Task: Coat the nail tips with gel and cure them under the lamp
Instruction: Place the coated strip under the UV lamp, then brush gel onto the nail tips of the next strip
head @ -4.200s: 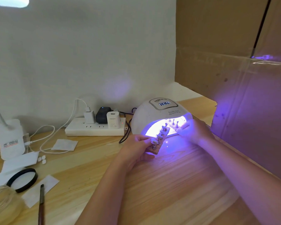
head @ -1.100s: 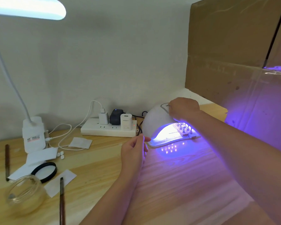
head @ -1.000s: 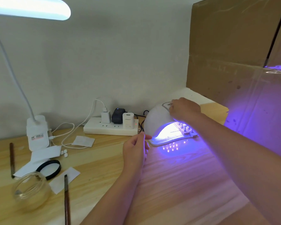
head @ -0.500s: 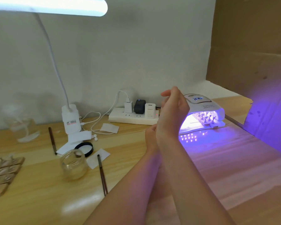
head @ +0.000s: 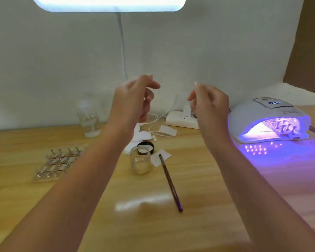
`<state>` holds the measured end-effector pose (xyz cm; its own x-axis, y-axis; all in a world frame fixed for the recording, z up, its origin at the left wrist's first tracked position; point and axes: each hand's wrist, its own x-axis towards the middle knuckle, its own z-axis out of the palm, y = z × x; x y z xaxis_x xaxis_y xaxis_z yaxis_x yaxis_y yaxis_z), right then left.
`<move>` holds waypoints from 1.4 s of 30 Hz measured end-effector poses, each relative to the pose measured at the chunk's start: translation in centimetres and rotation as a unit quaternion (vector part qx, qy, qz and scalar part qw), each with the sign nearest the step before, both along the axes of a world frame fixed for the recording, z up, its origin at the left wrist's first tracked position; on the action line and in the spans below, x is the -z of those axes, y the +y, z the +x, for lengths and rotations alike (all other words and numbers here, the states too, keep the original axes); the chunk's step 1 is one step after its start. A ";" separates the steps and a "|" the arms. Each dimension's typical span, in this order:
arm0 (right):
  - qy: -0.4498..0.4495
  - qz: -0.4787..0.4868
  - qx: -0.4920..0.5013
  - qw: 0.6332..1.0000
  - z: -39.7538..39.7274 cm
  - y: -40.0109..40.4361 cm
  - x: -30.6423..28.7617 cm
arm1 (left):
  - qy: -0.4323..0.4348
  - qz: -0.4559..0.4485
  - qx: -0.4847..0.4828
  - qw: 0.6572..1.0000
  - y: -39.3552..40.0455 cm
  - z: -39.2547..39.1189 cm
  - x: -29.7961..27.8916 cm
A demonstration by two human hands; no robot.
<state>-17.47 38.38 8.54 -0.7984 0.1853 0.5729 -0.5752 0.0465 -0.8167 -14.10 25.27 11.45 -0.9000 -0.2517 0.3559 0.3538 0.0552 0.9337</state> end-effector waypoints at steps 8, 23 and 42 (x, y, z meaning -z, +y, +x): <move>-0.097 0.374 0.002 0.922 -0.5 -1.4 3.7 | -0.001 -0.192 -0.266 0.945 -17.0 6.5 4.8; -0.136 0.504 0.018 0.853 -0.5 -2.4 6.6 | -0.451 -0.315 -0.095 0.830 -23.6 8.5 7.4; -0.265 0.636 -0.115 0.716 0.9 -3.0 4.7 | -0.380 -0.472 0.101 0.789 -19.6 7.6 7.0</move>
